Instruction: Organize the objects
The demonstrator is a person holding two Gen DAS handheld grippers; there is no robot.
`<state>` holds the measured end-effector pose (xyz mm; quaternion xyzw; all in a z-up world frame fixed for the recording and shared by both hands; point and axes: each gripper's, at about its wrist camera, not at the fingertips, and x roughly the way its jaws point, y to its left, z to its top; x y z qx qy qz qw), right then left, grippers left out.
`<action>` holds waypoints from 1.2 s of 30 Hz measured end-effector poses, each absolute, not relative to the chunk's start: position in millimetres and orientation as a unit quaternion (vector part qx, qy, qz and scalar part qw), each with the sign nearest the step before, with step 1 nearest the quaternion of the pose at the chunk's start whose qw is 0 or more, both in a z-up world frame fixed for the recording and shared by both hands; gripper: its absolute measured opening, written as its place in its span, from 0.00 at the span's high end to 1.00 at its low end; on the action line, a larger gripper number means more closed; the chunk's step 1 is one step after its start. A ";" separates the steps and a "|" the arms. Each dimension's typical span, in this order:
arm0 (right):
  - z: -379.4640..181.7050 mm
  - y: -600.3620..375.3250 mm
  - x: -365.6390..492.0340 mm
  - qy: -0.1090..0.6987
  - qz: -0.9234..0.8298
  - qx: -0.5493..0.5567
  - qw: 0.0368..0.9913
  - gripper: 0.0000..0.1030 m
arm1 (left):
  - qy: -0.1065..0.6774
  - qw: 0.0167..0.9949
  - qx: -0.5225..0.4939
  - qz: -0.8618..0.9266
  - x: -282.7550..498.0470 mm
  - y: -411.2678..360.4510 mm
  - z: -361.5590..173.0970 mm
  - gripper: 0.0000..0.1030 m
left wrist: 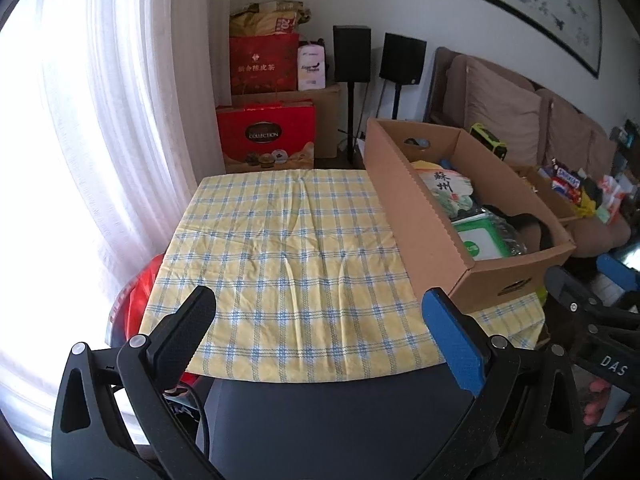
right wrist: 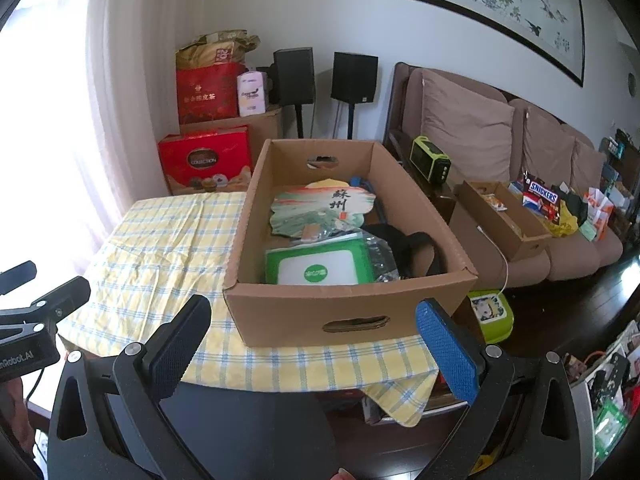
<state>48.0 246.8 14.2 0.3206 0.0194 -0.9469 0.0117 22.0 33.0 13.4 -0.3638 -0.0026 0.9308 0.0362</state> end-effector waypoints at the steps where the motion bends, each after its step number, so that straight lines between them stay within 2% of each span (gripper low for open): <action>1: 14.1 246.6 47.9 0.019 -0.947 0.321 0.012 0.00 | -0.003 0.037 -0.365 0.930 21.7 32.9 13.2 0.00; 36: 15.3 241.6 48.3 0.022 -0.948 0.319 0.012 0.00 | -0.012 0.032 -0.371 0.928 22.9 26.1 13.3 0.00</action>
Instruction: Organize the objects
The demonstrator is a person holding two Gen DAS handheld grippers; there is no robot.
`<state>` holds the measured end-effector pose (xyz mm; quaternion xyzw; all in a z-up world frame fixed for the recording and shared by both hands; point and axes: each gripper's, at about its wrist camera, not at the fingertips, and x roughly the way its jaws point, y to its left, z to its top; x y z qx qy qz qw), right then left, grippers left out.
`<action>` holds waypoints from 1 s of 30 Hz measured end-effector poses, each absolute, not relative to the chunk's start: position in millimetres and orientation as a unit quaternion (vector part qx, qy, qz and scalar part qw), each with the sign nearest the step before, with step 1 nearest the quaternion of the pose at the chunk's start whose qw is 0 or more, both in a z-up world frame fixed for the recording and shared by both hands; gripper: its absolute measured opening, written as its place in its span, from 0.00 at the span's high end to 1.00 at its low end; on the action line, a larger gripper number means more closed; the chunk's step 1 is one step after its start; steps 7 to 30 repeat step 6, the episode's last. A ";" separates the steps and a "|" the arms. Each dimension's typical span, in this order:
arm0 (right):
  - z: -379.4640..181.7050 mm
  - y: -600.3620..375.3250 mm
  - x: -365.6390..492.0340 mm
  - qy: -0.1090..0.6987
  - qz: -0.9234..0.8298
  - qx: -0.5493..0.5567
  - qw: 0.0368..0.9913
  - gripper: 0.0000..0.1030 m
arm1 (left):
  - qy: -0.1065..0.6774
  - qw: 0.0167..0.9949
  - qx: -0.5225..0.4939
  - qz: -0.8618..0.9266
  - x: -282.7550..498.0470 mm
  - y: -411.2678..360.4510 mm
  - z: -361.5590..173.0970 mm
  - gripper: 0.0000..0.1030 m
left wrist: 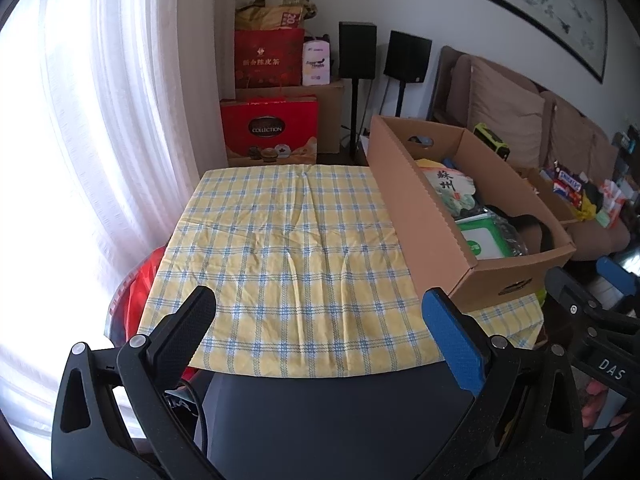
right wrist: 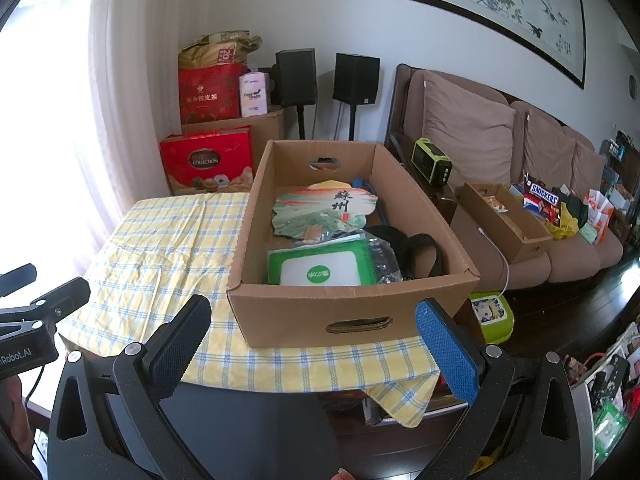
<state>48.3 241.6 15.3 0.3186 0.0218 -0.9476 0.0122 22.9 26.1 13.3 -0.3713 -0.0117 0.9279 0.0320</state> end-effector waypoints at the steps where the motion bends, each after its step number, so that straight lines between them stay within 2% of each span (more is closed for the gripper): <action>1: 15.3 241.7 48.2 0.022 -0.948 0.318 0.012 0.00 | -0.011 0.032 -0.371 0.928 23.2 26.2 13.5 0.00; 30: 14.9 240.8 47.7 0.022 -0.947 0.319 0.012 0.00 | -0.007 0.031 -0.370 0.928 23.4 27.3 13.8 0.00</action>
